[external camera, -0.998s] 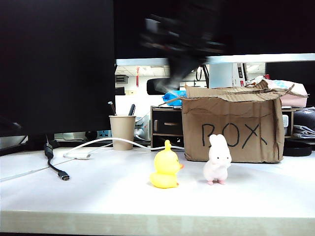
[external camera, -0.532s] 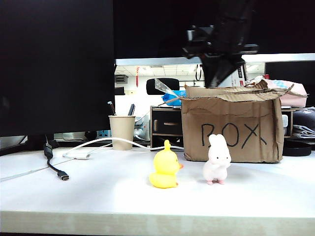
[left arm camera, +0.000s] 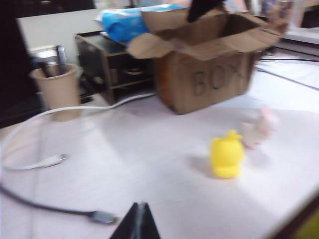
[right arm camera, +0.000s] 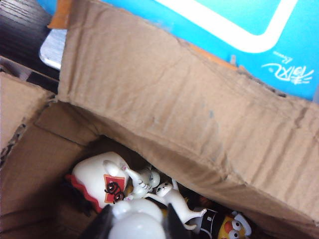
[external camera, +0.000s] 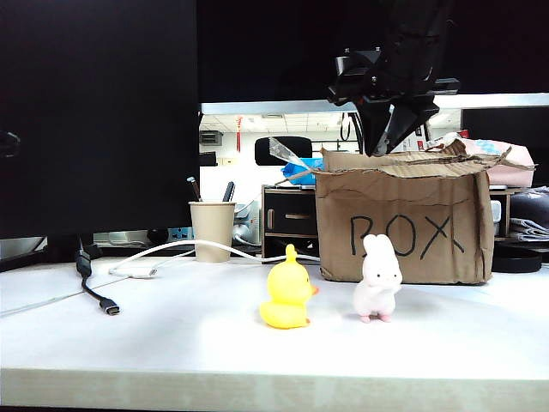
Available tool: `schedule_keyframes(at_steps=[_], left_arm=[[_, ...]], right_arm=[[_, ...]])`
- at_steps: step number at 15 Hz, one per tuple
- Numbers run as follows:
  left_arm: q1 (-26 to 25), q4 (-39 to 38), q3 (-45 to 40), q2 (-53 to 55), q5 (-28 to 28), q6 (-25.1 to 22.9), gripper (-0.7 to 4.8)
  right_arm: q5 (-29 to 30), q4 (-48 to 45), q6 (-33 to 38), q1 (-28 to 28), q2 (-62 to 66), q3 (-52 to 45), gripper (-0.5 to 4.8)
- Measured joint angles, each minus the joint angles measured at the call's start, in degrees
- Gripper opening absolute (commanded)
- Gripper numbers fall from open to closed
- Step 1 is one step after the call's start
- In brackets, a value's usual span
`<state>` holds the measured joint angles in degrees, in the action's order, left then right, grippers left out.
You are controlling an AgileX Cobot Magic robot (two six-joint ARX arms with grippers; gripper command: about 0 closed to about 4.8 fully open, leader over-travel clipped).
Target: Put the doll that is least similar in size compared to the others into the paper box.
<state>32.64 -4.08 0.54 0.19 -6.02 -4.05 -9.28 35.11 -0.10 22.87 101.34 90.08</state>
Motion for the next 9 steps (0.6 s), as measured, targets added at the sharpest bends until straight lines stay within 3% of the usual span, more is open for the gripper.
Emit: schedule_keyframes(at_steps=[1,3,5,8,9], left_arm=[[1.77,-0.02,0.02,0.00,-0.02,0.00,-0.05],[5.22,-0.02,0.02,0.00,-0.02,0.00,-0.05],[6.49,-0.02,0.00,0.00,-0.04,0.00,-0.05],[6.49,-0.02,0.00,0.00,-0.02,0.00,-0.05],[6.23,-0.02,0.02,0.00,-0.04,0.00,-0.05]], right_arm=[[-0.02,0.33,-0.04,0.00,0.00,0.00,1.79],[0.00,1.40,0.00,0.00,0.00,0.00,1.97],[0.00,1.86,-0.15,0.00,0.00,0.00,2.79],[0.02,2.73,-0.17,0.00,0.00,0.02,2.77],[0.02,2.95,-0.15,0.00,0.00,0.02,2.22]])
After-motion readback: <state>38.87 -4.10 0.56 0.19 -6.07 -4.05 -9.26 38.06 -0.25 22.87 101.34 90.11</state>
